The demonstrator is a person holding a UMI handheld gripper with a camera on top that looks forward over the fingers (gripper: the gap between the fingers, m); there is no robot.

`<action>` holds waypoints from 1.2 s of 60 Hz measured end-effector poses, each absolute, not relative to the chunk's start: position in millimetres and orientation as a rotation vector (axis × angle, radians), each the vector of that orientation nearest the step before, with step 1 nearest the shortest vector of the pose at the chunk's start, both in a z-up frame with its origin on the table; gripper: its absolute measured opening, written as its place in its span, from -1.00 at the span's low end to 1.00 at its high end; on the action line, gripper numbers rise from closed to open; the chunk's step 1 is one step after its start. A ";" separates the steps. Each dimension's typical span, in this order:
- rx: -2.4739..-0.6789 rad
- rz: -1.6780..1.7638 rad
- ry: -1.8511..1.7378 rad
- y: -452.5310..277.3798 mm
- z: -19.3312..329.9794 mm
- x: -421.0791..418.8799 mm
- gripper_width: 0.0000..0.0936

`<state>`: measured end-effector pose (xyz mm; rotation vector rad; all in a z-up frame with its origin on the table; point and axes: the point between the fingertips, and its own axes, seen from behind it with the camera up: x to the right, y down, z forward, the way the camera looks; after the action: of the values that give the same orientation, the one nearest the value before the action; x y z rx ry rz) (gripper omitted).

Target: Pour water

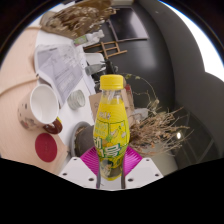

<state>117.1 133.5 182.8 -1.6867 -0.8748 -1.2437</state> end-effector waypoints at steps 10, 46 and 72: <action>-1.934 -0.670 -0.325 127.9 176.3 97.6 -0.41; -1.998 -0.020 0.219 130.7 58.2 80.8 -0.32; -2.062 -0.092 0.249 85.1 86.1 86.8 0.84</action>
<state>86.8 85.1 86.1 -2.0620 0.2492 -0.0918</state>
